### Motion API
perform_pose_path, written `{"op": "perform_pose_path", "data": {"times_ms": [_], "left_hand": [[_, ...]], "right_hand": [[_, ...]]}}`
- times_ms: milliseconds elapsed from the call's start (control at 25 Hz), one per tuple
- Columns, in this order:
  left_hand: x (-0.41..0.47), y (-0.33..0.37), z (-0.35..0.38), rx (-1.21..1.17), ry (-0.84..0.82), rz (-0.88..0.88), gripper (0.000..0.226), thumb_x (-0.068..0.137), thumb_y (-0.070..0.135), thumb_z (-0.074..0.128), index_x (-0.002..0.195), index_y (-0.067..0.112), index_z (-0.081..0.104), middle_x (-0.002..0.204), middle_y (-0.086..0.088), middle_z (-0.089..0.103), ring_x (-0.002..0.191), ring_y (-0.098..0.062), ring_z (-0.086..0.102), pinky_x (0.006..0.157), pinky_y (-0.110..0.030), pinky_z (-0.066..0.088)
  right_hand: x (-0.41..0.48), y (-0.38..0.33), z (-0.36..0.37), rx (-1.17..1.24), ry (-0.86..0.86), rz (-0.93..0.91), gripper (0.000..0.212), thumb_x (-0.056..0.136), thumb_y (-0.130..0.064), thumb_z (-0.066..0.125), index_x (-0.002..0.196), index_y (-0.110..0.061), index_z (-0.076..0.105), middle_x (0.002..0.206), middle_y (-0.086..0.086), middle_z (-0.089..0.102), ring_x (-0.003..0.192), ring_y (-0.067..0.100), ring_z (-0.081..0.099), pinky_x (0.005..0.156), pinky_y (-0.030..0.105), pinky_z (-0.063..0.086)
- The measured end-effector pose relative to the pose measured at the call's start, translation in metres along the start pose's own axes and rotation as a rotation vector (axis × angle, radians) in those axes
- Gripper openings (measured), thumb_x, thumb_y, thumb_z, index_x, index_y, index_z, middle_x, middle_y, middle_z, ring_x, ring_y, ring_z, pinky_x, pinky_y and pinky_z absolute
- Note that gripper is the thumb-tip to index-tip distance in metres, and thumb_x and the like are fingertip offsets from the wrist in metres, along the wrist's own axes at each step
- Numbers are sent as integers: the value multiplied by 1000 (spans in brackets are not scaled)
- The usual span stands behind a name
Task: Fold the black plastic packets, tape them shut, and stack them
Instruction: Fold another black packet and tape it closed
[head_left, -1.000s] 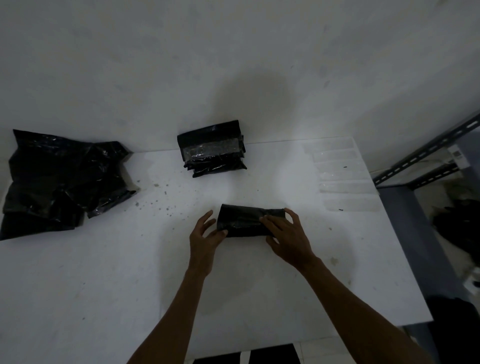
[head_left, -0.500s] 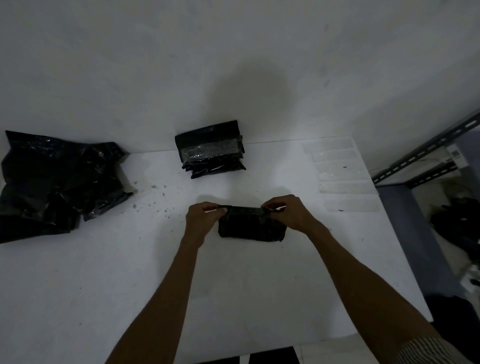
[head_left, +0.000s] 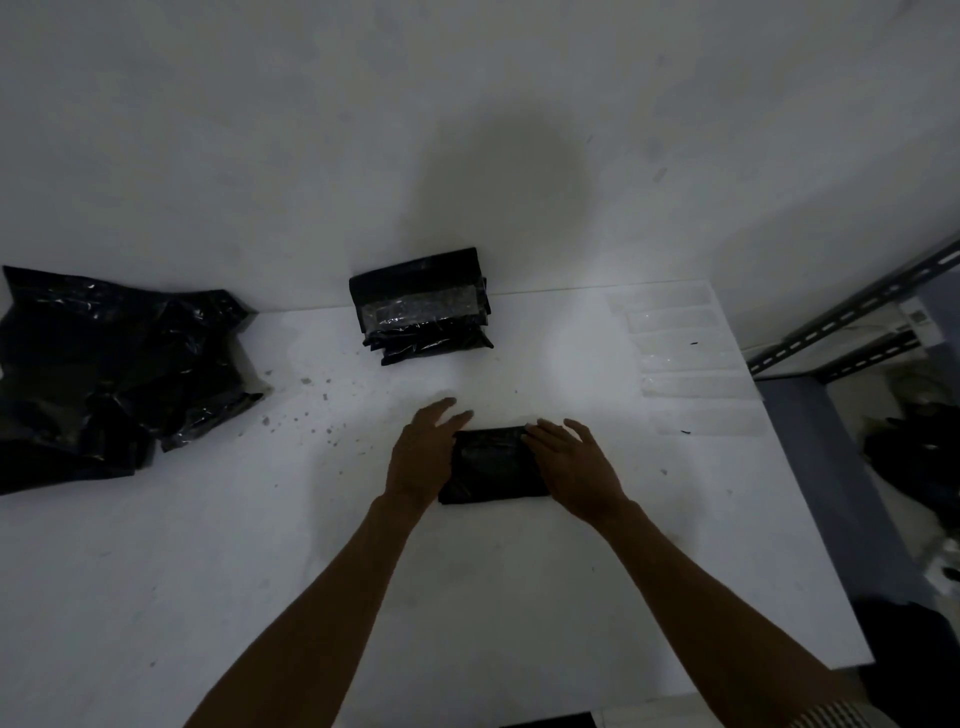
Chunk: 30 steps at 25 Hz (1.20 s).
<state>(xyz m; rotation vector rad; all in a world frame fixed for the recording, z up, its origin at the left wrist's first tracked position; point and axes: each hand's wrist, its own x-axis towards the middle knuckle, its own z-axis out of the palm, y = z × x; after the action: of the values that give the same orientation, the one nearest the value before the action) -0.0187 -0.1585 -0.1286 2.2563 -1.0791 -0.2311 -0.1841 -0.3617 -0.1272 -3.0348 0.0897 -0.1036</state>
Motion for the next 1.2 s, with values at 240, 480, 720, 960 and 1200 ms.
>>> {"op": "perform_pose_path", "data": {"times_ms": [240,480,720,960,1200], "left_hand": [[-29,10,14,85,-155,143,51,89,21,59,136,1,54,145,-10,47,132,-31,50,107,-50,44],[-49,15,20,272,-190,193,68,90,43,44,145,2,42,151,-12,42,142,-25,36,111,-48,39],[-47,24,27,306,-138,200,73,73,17,83,138,2,52,143,-13,52,134,-26,48,112,-45,35],[-29,46,36,237,-164,24,84,71,8,79,145,2,40,151,-15,41,139,-29,40,113,-42,31],[-20,57,49,199,-150,15,66,90,38,49,142,-3,43,149,-19,41,139,-34,38,115,-45,28]], "right_hand": [[-21,-8,4,-35,-99,117,54,104,-39,24,140,-10,52,148,8,48,135,21,48,114,42,22],[-15,-34,-4,26,-93,200,57,104,-41,32,151,-9,34,159,10,27,148,23,25,120,48,20],[-22,-40,-3,8,-142,180,67,102,-57,28,150,-12,38,155,7,38,146,20,30,119,55,15],[-14,-27,-1,-7,-210,343,76,100,-63,19,150,-8,36,155,11,36,145,25,32,118,55,11],[-18,-17,2,5,-186,398,80,98,-67,16,152,-10,32,158,12,28,147,27,25,118,55,8]]}}
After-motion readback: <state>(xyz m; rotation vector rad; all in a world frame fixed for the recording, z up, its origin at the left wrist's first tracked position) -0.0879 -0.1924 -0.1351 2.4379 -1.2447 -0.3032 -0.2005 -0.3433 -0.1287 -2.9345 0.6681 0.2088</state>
